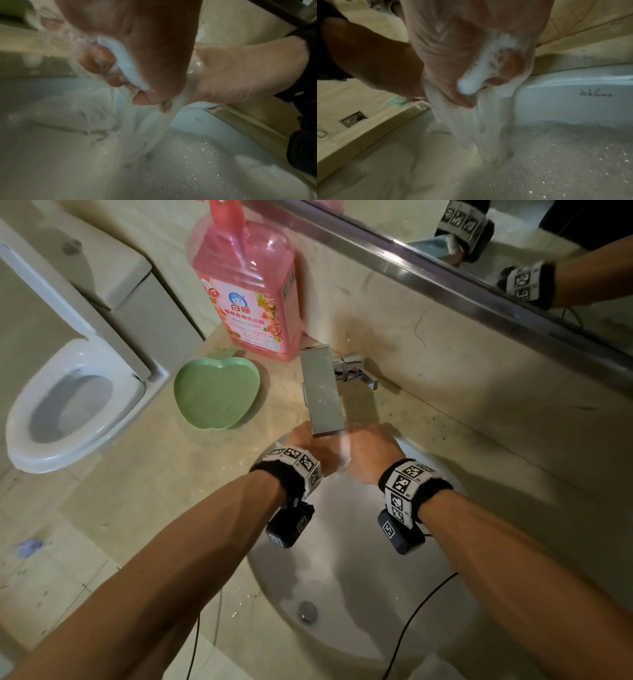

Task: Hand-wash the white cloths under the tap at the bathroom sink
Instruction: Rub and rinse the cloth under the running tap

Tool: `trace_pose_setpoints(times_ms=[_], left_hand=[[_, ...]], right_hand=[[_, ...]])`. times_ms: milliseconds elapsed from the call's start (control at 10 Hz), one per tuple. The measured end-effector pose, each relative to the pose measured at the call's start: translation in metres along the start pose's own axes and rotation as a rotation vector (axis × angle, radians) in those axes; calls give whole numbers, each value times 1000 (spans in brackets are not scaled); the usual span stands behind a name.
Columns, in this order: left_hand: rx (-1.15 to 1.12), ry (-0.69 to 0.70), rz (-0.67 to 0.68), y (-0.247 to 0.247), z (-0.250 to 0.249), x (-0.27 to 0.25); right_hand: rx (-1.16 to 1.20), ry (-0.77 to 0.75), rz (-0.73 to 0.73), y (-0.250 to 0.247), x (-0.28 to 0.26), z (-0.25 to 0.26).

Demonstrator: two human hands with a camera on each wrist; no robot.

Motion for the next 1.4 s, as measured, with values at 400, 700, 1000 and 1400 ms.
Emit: trace_pose_setpoints(times_ms=[400, 700, 1000, 1400], left_hand=[[-484, 260, 78, -45, 36, -39], [-642, 335, -233, -38, 51, -65], [-797, 266, 10, -36, 42, -57], [-550, 304, -157, -42, 51, -58]], right_hand=[[166, -346, 83, -18, -3, 23], [476, 49, -349, -24, -21, 20], [445, -65, -203, -27, -36, 23], [344, 59, -141, -27, -36, 0]])
Point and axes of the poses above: each hand's wrist, its own x-axis towards the middle knuckle, its own y-axis out of the palm, z = x × y, the point moved 3 cm from there along x, towards the middle knuckle, and after that the axes turned 12 degrees about -y, right-handed, at the moved point
